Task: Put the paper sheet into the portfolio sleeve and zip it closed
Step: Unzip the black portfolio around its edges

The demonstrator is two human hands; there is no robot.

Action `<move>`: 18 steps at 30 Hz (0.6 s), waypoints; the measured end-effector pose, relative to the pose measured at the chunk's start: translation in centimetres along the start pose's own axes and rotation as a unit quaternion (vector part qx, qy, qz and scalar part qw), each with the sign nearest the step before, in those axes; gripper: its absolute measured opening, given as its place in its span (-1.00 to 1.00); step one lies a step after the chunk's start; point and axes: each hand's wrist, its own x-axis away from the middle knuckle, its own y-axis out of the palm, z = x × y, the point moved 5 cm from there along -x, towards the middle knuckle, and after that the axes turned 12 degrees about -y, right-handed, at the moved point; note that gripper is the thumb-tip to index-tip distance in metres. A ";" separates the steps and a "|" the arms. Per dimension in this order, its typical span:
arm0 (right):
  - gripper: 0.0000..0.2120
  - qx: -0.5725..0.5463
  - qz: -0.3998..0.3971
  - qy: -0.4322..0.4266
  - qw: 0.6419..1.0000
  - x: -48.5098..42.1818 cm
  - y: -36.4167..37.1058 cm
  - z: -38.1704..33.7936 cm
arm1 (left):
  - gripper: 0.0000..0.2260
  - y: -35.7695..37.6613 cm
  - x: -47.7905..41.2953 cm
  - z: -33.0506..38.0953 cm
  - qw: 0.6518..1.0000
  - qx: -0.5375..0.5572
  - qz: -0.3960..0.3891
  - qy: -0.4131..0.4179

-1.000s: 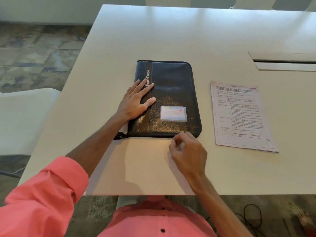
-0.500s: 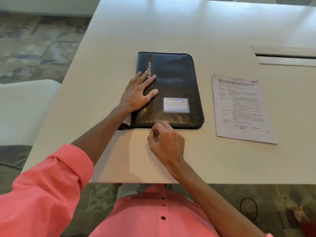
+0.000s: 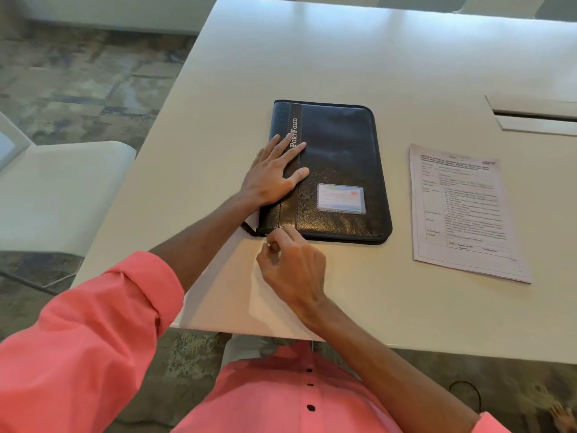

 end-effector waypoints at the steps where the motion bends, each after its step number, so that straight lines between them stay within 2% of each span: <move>1: -0.85 -0.006 -0.001 -0.002 1.000 -0.1 0.2 -0.3 | -0.38 0.0 0.0 -0.1 1.000 0.002 0.000 -0.001; 8: -0.92 -0.014 0.015 0.001 1.000 0.4 0.1 0.4 | -0.38 -0.2 0.3 -0.1 1.000 0.003 0.005 -0.006; 18: -0.94 -0.040 -0.013 0.016 0.999 0.3 0.3 0.0 | -0.40 0.1 0.4 0.7 0.998 0.041 0.021 -0.032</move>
